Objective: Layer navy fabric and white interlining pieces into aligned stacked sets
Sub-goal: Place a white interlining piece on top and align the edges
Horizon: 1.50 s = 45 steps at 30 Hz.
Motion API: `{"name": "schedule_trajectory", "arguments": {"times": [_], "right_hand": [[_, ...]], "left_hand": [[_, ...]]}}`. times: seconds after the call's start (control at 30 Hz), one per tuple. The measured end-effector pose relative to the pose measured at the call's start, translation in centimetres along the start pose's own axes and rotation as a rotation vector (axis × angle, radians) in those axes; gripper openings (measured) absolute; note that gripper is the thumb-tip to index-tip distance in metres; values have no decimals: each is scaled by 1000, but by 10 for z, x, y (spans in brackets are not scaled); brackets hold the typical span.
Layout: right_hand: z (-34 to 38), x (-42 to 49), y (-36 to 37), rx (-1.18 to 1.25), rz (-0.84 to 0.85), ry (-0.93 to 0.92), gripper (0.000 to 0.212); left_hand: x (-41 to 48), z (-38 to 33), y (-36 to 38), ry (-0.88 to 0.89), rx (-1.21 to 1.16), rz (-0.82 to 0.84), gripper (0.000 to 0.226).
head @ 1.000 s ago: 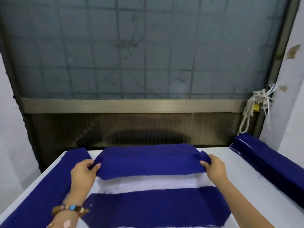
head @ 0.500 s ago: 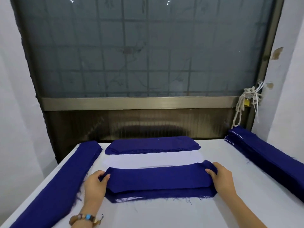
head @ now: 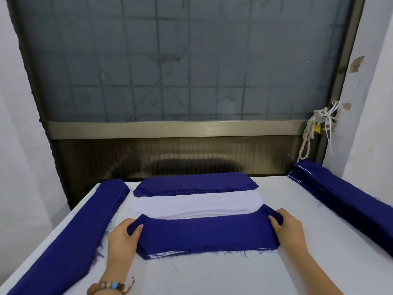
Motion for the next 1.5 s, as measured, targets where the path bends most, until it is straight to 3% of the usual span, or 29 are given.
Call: {"name": "schedule_trajectory", "arguments": {"times": [0.07, 0.27, 0.6, 0.87, 1.5], "right_hand": [[-3, 2, 0, 7, -3, 23, 4], [-12, 3, 2, 58, 11, 119, 21], [-11, 4, 3, -42, 17, 86, 20], [-12, 8, 5, -97, 9, 89, 14], [-13, 0, -8, -264, -90, 107, 23]], "left_hand": [[-1, 0, -1, -15, -27, -12, 10], [-2, 13, -5, -140, 24, -45, 34], [-3, 11, -7, -120, 87, -61, 8], [-2, 12, -9, -133, 102, -87, 4], [1, 13, -6, -88, 221, -75, 20]]}}
Point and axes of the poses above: each hand's wrist, its own x-axis towards the middle knuckle, its own y-axis out of the palm, z = x × y, the point moved 10 cm from there along x, towards the middle knuckle, and after that the axes turned 4 degrees about z, right-handed, at the moved point
